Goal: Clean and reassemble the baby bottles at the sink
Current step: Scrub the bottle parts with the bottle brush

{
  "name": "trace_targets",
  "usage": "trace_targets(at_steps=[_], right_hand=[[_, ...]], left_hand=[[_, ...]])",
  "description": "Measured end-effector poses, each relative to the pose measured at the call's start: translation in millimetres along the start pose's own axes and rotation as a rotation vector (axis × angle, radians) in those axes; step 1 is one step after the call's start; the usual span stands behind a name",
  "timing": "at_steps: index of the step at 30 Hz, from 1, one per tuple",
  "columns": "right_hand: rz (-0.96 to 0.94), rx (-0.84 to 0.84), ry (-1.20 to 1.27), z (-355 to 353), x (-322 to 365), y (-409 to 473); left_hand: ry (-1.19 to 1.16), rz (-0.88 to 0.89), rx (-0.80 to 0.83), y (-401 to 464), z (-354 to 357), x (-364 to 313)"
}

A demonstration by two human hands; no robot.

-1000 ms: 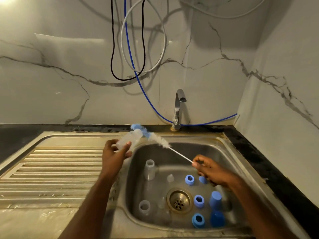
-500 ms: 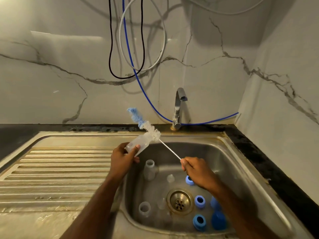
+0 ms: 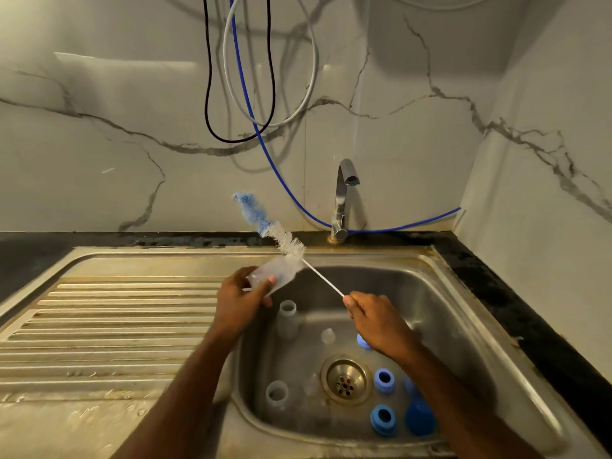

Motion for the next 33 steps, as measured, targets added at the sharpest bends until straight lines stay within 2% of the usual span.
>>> trace_targets(at_steps=[3,6,11,13,16,18,20,25,27,31,33], right_hand=[[0.008,0.08,0.051,-2.8,-10.1,-4.1],[0.008,0.097,0.061,-4.9,-14.6,-6.6],[-0.032,-0.014,0.04,-0.9,-0.4,-4.4],[-0.033,0.021,0.075,-0.9,-2.3,-4.0],[0.01,0.058,0.135,-6.8,-13.1,-2.7],[0.018,0.087,0.121,-8.4,-18.4,-2.8],[0.022,0.092,0.123,-6.2,-17.9,-3.8],[-0.032,-0.006,0.111,0.9,-0.3,-4.5],[-0.009,0.011,0.13,-2.4,-1.9,-2.5],[0.039,0.098,0.166,-14.5,-17.5,-1.9],[0.047,0.128,0.177,-12.5,-17.1,-4.9]], left_hand=[[-0.071,-0.08,-0.114,11.8,-20.5,5.6],[-0.098,-0.09,-0.011,8.9,-17.8,6.7],[-0.068,-0.002,0.154,-10.0,6.5,-3.1],[-0.095,-0.017,0.117,-11.7,5.8,-5.7],[-0.205,-0.17,-0.038,-0.9,-6.8,-2.4],[-0.256,-0.243,-0.086,4.6,-14.3,1.0],[-0.233,-0.228,-0.032,2.5,-12.8,2.2],[-0.171,-0.058,0.203,-15.7,11.1,-4.4],[-0.203,-0.102,0.156,-13.2,9.0,-5.0],[-0.292,-0.322,-0.069,3.0,-12.0,2.1],[-0.254,-0.305,-0.041,0.7,-11.9,0.0]])
Point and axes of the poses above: each hand's wrist, its own y-axis towards the middle knuckle, its own z-axis out of the palm, x = y × z, the point moved 4 cm from there along y, towards the middle knuckle, and after that the axes turned 15 degrees about -x, right-handed, at the moved point
